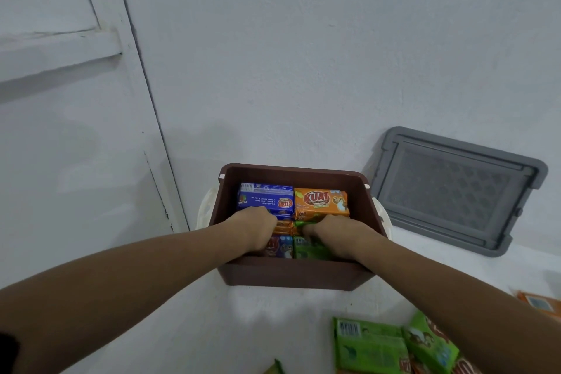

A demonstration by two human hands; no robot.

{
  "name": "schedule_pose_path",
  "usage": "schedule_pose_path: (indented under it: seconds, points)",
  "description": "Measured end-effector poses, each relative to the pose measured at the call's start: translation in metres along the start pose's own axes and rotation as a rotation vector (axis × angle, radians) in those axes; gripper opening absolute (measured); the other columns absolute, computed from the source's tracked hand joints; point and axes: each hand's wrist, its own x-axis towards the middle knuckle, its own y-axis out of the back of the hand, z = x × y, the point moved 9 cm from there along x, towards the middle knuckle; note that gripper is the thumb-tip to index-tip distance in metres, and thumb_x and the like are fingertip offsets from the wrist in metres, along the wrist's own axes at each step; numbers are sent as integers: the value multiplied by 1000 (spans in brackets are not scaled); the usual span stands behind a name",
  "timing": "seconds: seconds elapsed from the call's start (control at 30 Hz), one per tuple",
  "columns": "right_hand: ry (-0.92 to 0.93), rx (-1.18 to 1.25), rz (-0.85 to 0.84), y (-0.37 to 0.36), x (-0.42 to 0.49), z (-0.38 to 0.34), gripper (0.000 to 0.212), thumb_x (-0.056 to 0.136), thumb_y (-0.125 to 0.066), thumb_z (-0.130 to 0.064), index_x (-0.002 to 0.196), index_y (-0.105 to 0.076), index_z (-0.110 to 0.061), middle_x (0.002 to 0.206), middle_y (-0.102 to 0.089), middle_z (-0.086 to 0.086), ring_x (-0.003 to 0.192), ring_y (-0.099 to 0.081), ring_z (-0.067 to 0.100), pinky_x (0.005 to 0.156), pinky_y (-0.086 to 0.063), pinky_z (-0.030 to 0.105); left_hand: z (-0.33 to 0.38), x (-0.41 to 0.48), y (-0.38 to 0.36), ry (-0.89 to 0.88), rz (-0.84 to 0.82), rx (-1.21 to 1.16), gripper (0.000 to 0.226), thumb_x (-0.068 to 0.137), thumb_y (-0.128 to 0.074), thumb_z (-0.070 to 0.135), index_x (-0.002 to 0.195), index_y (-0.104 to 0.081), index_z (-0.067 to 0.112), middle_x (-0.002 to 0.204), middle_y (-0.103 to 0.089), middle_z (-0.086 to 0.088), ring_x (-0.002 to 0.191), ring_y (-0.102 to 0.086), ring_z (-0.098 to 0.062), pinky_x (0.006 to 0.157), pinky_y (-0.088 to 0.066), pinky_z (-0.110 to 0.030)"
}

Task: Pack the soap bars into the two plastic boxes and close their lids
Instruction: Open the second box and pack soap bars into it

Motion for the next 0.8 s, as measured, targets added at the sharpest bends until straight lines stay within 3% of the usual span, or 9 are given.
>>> schedule_pose_path:
  seconds: [0.23, 0.37, 0.43, 0.53, 0.6, 0.67, 0.73, 0.8]
  points:
    - [-50, 119, 47, 5, -2, 6, 39, 95, -52, -14, 133, -49, -20, 134, -51, 7, 120, -53, 26, 103, -43, 34, -8, 2, -4, 42, -50, -54, 48, 93, -59, 33, 133, -46, 11, 129, -56, -9, 115, -56, -20, 100, -46, -31]
    - [-76, 332, 139, 14, -19, 13, 30, 91, -59, -20, 121, -58, -18, 121, -59, 2, 105, -57, 17, 85, -47, 24, -20, -4, 3, 113, -53, -118, 51, 85, -64, 45, 123, -54, 13, 114, -63, -5, 101, -61, -16, 93, -50, -27]
    - [-63, 400, 233, 25, -35, 15, 24, 92, -60, -25, 114, -61, -17, 113, -61, 0, 97, -57, 14, 77, -44, 20, -21, -15, 19, 130, 46, -183, 43, 85, -65, 45, 114, -60, 13, 103, -66, -2, 92, -63, -13, 87, -53, -26]
    - [-39, 505, 460, 46, -71, 15, 10, 92, -59, -29, 97, -63, -22, 93, -62, -7, 83, -58, 9, 66, -43, 16, -11, -52, 60, 77, 367, -294, 25, 87, -62, 44, 93, -65, 20, 90, -67, 4, 75, -61, -7, 63, -46, -14]
    - [-15, 561, 646, 57, -103, 12, 8, 91, -60, -27, 86, -62, -21, 82, -63, -9, 73, -57, 5, 59, -40, 13, 3, -91, 83, -2, 629, -437, 16, 87, -64, 39, 81, -63, 24, 76, -66, 8, 63, -58, -7, 50, -36, -9]
    - [26, 647, 781, 59, -135, 4, 9, 89, -62, -23, 80, -63, -21, 75, -63, -8, 70, -57, 7, 57, -41, 14, 20, -125, 89, -163, 802, -658, 15, 85, -69, 29, 74, -65, 20, 61, -64, 4, 59, -58, -14, 49, -40, -10]
    - [72, 716, 795, 49, -156, -6, 10, 87, -64, -21, 77, -64, -22, 71, -64, -7, 69, -59, 9, 58, -44, 18, 39, -141, 74, -302, 770, -788, 15, 82, -73, 22, 69, -67, 17, 57, -61, 3, 58, -58, -16, 48, -42, -13]
    - [100, 723, 656, 27, -158, -18, 10, 87, -64, -21, 78, -65, -24, 72, -64, -7, 69, -59, 8, 59, -45, 18, 59, -143, 47, -372, 633, -778, 15, 81, -74, 24, 67, -67, 24, 60, -61, 4, 56, -56, -16, 48, -41, -15]
